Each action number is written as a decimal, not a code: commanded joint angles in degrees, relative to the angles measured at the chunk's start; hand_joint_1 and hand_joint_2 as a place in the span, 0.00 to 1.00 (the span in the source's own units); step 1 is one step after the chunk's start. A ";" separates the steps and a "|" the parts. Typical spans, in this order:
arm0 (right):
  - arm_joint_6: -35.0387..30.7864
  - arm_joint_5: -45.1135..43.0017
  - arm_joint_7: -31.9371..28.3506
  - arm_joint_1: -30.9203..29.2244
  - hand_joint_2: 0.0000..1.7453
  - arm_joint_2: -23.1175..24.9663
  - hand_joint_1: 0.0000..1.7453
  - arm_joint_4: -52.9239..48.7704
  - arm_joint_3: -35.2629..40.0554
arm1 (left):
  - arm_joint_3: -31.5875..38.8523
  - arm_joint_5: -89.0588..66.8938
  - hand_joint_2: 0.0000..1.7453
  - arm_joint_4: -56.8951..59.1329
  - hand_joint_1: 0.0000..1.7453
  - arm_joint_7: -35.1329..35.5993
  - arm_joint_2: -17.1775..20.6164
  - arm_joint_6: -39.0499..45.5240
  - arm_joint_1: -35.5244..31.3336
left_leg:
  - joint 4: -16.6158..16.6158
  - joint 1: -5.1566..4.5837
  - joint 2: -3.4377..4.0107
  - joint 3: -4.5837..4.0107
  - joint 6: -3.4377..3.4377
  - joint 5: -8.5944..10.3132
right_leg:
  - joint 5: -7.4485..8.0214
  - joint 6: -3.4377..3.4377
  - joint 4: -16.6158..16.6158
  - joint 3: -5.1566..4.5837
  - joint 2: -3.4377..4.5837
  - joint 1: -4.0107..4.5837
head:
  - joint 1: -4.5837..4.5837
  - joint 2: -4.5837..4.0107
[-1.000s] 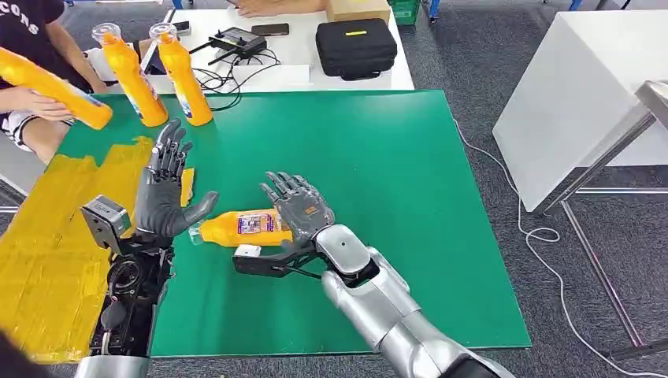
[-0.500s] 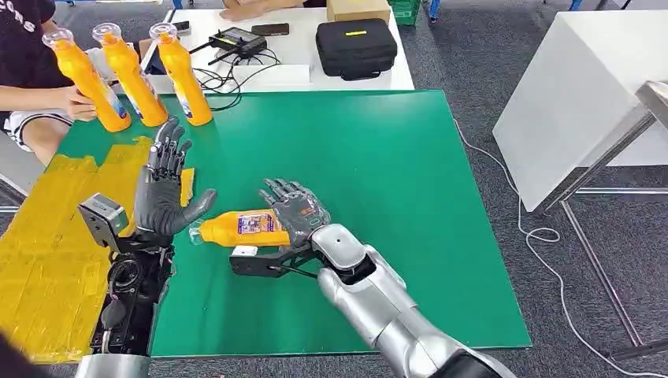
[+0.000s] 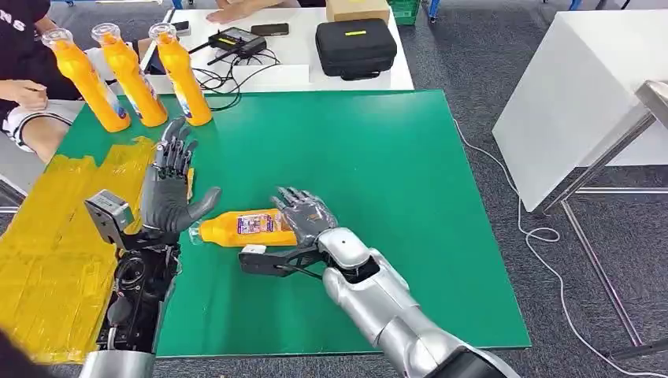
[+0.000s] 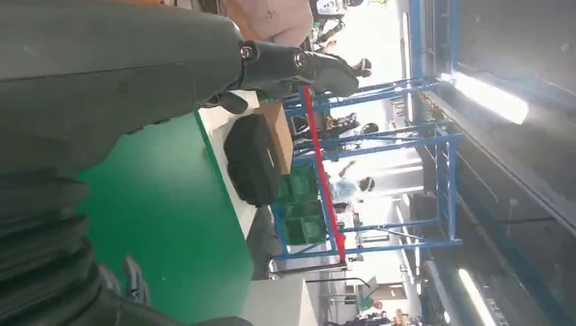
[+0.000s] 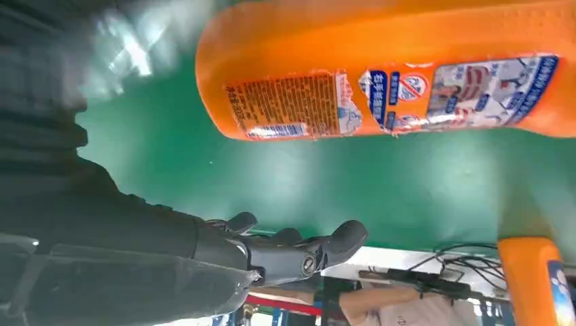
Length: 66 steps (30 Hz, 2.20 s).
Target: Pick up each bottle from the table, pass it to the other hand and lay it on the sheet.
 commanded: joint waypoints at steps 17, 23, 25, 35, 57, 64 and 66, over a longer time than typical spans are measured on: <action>1.10 0.01 0.60 -3.29 1.00 -0.04 0.00 5.18 -1.22 | -2.10 0.40 1.00 4.86 0.00 0.34 -0.43 -0.22 -2.91 | -0.06 0.01 -0.09 0.30 0.03 -0.09 | -0.12 0.04 -0.05 0.33 -0.20 0.03 | 0.00 0.00; 2.99 -1.48 0.89 -1.97 1.00 -0.72 0.00 6.07 -2.84 | -2.63 0.67 1.00 5.42 0.00 0.35 -0.66 -0.38 -3.57 | -0.05 0.01 -0.14 0.22 0.03 -0.06 | -0.10 0.04 -0.06 0.27 -0.23 0.03 | 0.00 0.00; 3.63 -1.53 0.81 -1.67 1.00 -0.84 0.00 6.45 -2.90 | -2.92 0.67 1.00 5.54 0.00 0.44 -0.91 -0.44 -3.66 | -0.06 -0.01 -0.14 0.19 0.03 -0.05 | -0.10 0.04 -0.05 0.24 -0.22 0.01 | 0.00 0.00; 6.10 -1.78 0.41 0.11 1.00 -1.01 0.00 6.81 -3.33 | -3.57 1.05 1.00 6.04 0.00 0.53 -1.01 -0.47 -3.46 | -0.08 0.02 -0.11 0.28 0.02 -0.07 | -0.10 0.04 -0.09 0.32 -0.20 0.03 | 0.00 0.00; 8.52 -0.42 -1.64 1.28 1.00 -0.08 0.00 6.55 -1.83 | -4.22 1.97 1.00 9.48 0.00 0.33 -1.18 -0.70 -4.77 | -0.06 0.01 -0.09 0.21 0.02 -0.04 | -0.07 0.02 -0.07 0.23 -0.15 0.02 | 0.00 0.00; 9.85 1.85 -5.68 1.42 1.00 1.66 0.00 4.71 2.15 | -3.17 2.75 1.00 11.27 0.00 -0.25 -0.51 -0.25 -5.88 | -0.06 0.02 0.03 0.31 0.00 -0.06 | -0.07 0.01 -0.05 0.28 -0.04 0.04 | 0.00 0.00; 9.97 0.88 -7.39 1.84 1.00 1.66 0.00 3.70 2.60 | -3.05 2.84 1.00 11.50 0.00 -0.36 -0.54 -0.17 -5.94 | -0.11 0.04 0.01 0.47 0.01 -0.10 | -0.11 0.02 -0.10 0.45 -0.11 0.06 | 0.00 -0.02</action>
